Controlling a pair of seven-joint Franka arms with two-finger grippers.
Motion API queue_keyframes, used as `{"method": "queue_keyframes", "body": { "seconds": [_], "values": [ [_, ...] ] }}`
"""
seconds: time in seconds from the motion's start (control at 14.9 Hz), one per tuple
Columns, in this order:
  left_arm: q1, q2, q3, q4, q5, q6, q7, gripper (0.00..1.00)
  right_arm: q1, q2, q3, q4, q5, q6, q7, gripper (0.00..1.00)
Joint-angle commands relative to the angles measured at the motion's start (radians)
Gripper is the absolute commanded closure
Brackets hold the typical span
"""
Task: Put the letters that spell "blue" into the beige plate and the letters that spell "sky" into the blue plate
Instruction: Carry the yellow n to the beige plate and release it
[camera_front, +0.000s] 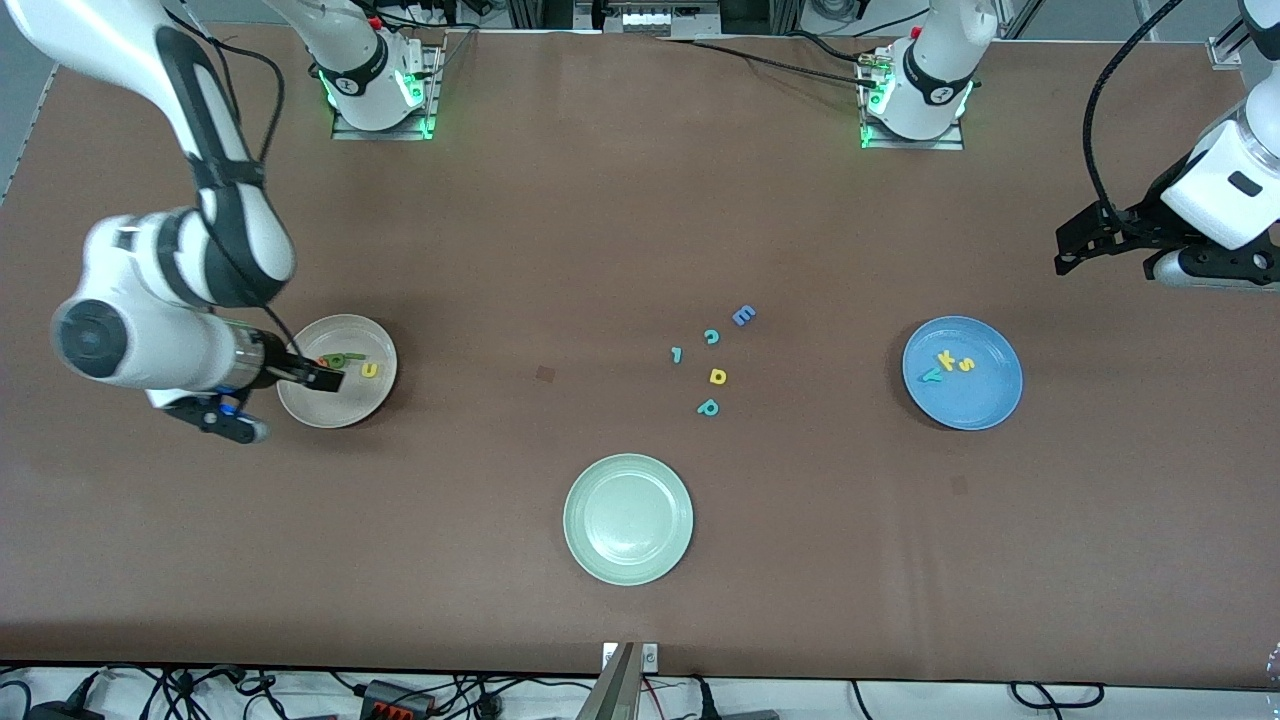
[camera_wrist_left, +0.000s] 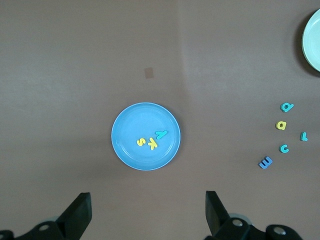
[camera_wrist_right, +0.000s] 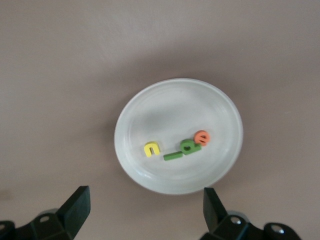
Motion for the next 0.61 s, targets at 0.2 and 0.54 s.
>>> {"method": "queue_keyframes", "body": {
  "seconds": [0.2, 0.54],
  "values": [
    [-0.004, 0.011, 0.003, 0.031, -0.018, -0.024, -0.004, 0.0, -0.07, 0.001, 0.011, 0.212, -0.004, -0.147, -0.147, 0.0],
    [-0.004, 0.011, 0.003, 0.031, -0.018, -0.024, -0.004, 0.0, -0.042, -0.047, -0.072, 0.31, -0.006, -0.185, -0.26, 0.0]
  ]
}}
